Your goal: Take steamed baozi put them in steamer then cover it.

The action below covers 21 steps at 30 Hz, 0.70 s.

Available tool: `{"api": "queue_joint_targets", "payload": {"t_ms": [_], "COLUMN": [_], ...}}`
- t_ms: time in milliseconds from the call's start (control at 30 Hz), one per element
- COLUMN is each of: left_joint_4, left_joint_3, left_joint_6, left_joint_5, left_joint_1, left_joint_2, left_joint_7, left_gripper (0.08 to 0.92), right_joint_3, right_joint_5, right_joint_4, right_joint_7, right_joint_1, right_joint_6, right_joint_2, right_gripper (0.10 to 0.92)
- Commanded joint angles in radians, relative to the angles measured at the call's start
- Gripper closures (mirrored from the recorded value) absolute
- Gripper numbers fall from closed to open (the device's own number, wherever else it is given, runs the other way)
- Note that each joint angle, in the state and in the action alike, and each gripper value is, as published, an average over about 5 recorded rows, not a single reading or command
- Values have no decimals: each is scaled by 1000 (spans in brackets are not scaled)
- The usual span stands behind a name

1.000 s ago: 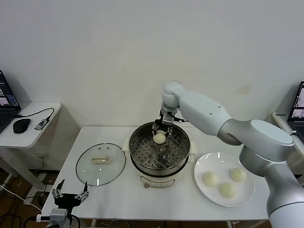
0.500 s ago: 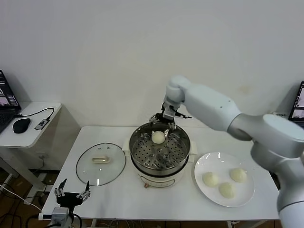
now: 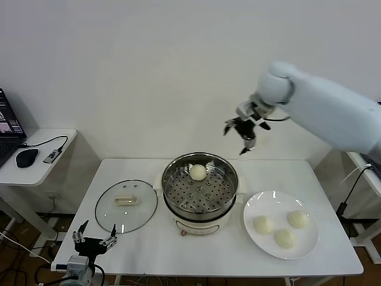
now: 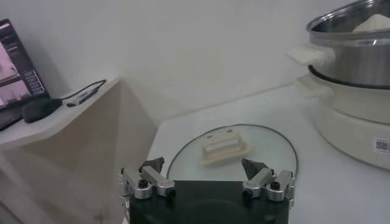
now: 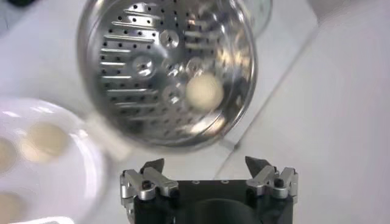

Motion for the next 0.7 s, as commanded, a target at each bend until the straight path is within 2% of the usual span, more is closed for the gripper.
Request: {"api": "queue_joint_targets", "payload": {"t_ms": [33, 300, 700], "left_joint_4": [-5, -33, -37], "left_joint_3": [3, 10, 19], "left_joint_6": [4, 18, 19], "left_joint_5": [-2, -2, 4], "left_joint_1": [-1, 9, 25], "left_joint_2": [11, 8, 2], "left_joint_7": [3, 12, 9], "left_gripper": [177, 177, 177], "right_joint_3": [-41, -10, 121], "right_joint_5": [102, 31, -45], "right_joint_4": [236, 318, 367], "right_joint_7": [-79, -83, -39], "right_joint_1": [23, -149, -399], "right_joint_6": [-506, -517, -532], "right_joint_2": [-305, -369, -386], "right_gripper": [203, 203, 203]}}
